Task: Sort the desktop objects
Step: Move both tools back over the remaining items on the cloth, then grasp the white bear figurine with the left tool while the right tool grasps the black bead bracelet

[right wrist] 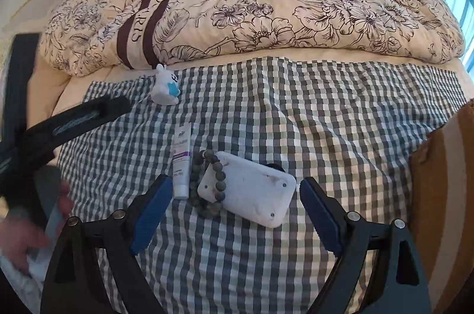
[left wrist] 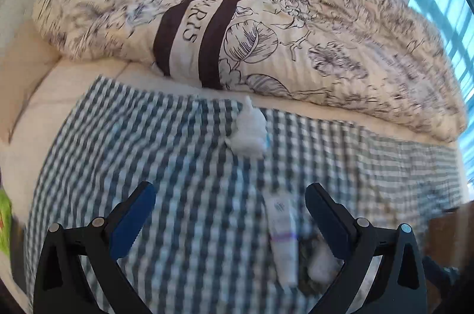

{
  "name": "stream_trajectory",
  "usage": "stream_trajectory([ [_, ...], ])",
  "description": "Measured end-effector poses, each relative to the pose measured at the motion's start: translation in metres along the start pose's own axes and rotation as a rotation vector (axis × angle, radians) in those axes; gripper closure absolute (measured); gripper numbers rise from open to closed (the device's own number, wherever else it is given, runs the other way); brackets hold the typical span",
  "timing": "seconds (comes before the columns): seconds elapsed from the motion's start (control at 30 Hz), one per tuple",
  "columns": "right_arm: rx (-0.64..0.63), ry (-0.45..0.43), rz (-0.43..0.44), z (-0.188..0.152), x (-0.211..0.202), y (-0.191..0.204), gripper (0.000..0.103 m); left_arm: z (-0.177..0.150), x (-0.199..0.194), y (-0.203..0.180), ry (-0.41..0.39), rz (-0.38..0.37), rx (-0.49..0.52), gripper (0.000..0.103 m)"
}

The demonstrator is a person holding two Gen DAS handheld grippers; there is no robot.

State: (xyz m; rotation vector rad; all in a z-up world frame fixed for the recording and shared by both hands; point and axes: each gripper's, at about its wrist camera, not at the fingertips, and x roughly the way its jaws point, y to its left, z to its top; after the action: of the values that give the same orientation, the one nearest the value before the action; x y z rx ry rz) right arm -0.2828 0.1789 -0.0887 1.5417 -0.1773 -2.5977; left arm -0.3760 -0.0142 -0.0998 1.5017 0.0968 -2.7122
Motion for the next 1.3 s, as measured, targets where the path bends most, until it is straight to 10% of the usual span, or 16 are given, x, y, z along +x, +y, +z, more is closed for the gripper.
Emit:
stream_trajectory([
  [0.47, 0.006, 0.085, -0.044, -0.011, 0.060, -0.024, 0.015, 0.028, 0.125, -0.020, 0.055, 0.048, 0.089, 0.006],
  [0.6, 0.030, 0.111, -0.040, -0.015, 0.073, -0.030, 0.015, 0.027, 0.123, -0.017, 0.052, 0.000, 0.075, 0.045],
  [1.07, -0.056, 0.080, -0.022, -0.004, 0.077, 0.007, 0.016, 0.029, 0.089, -0.005, 0.002, 0.013, 0.089, 0.045],
  [1.2, -0.090, 0.083, -0.128, -0.009, 0.086, 0.019, 0.032, 0.025, 0.087, 0.002, 0.010, 0.005, 0.097, 0.045],
  [1.3, -0.127, 0.061, -0.169, -0.011, 0.085, 0.024, 0.062, 0.018, 0.086, 0.007, 0.020, 0.006, 0.101, 0.045],
])
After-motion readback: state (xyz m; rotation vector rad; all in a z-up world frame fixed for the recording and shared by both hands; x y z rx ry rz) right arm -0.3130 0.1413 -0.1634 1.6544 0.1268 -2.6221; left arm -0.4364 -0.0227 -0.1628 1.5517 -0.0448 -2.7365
